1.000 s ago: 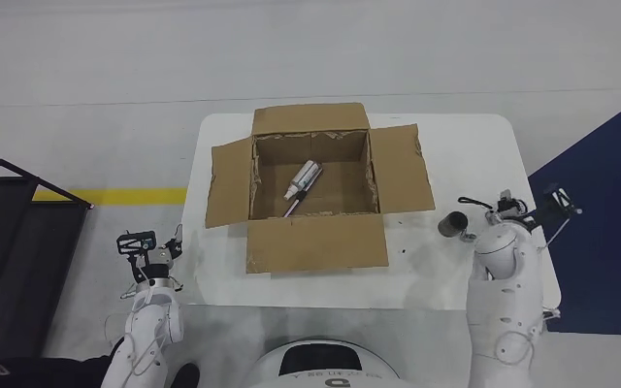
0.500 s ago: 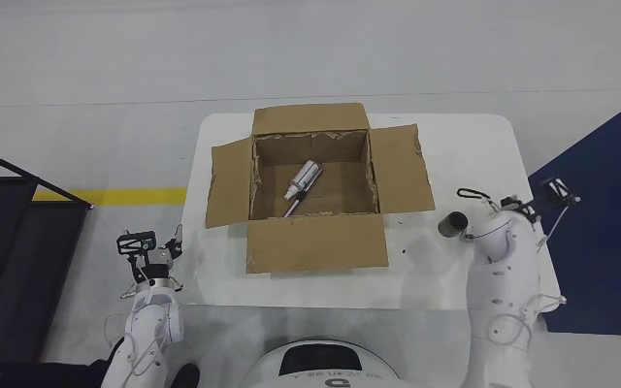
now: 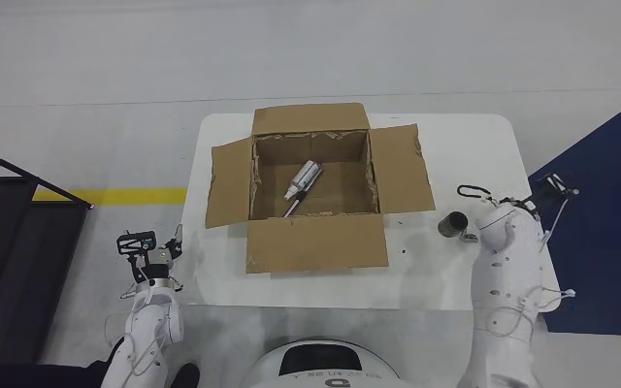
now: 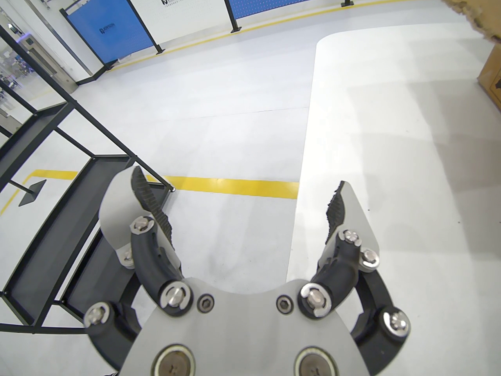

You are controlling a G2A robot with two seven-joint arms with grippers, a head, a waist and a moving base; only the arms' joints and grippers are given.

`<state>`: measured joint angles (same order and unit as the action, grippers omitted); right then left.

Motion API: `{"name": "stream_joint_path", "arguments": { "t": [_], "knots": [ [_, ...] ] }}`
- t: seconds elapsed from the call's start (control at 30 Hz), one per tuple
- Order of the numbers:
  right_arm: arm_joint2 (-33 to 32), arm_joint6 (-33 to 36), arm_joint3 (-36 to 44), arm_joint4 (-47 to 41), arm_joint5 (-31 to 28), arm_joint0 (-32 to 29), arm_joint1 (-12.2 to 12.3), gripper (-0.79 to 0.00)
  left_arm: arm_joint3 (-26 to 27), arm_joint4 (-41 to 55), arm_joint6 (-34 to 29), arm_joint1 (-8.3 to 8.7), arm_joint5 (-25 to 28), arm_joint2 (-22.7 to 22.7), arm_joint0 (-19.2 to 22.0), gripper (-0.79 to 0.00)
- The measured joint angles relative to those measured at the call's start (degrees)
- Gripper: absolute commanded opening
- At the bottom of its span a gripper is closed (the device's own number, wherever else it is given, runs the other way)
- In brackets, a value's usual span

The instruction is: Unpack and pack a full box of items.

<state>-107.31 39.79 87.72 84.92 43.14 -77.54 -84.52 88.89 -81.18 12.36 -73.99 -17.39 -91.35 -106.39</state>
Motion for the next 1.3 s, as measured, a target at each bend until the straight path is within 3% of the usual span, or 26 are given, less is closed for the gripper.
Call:
{"name": "stream_joint_path", "arguments": {
  "t": [0.07,0.23,0.37,0.5,0.63,0.7,0.73,0.77,0.87,1.2,1.3],
  "knots": [
    [-0.45,0.16,2.81,-1.25,0.16,-1.14,-0.12,-0.080,0.00,0.00,0.00,0.00,0.00,0.00,0.00,0.000],
    [-1.69,-1.10,17.65,-11.14,-3.21,-7.94,-0.86,-0.139,0.00,0.00,0.00,0.00,0.00,0.00,0.00,0.000],
    [-1.38,-2.90,30.94,-23.32,-12.27,-15.47,-1.46,-0.126,0.00,0.00,0.00,0.00,0.00,0.00,0.00,0.000],
    [1.85,-0.84,38.98,-31.03,-22.37,-21.26,-1.54,-0.135,0.00,0.00,0.00,0.00,0.00,0.00,0.00,0.000],
    [7.45,3.75,41.82,-32.73,-30.22,-23.03,-1.21,-0.203,0.00,0.00,0.00,0.00,0.00,0.00,0.00,0.000],
    [10.71,6.30,41.92,-33.09,-32.49,-22.41,-1.04,-0.200,0.00,0.00,0.00,0.00,0.00,0.00,0.00,0.000],
    [12.15,7.50,41.79,-33.55,-33.22,-21.99,-0.99,-0.055,0.00,0.00,0.00,0.00,0.00,0.00,0.00,0.000],
    [13.91,9.08,41.64,-34.21,-33.81,-21.43,-0.92,0.000,0.00,0.00,0.00,0.00,0.00,0.00,0.00,0.000],
    [15.89,11.87,41.78,-34.92,-34.49,-20.64,-0.78,0.000,0.00,0.00,0.00,0.00,0.00,0.00,0.00,0.000],
    [16.16,11.32,41.53,-34.59,-34.65,-20.60,-0.75,0.000,0.00,0.00,0.00,0.00,0.00,0.00,0.00,0.000],
    [20.92,11.40,40.62,-31.41,-35.59,-18.63,-0.63,-0.028,0.00,0.00,0.00,0.00,0.00,0.00,0.00,0.000]
  ]
}}
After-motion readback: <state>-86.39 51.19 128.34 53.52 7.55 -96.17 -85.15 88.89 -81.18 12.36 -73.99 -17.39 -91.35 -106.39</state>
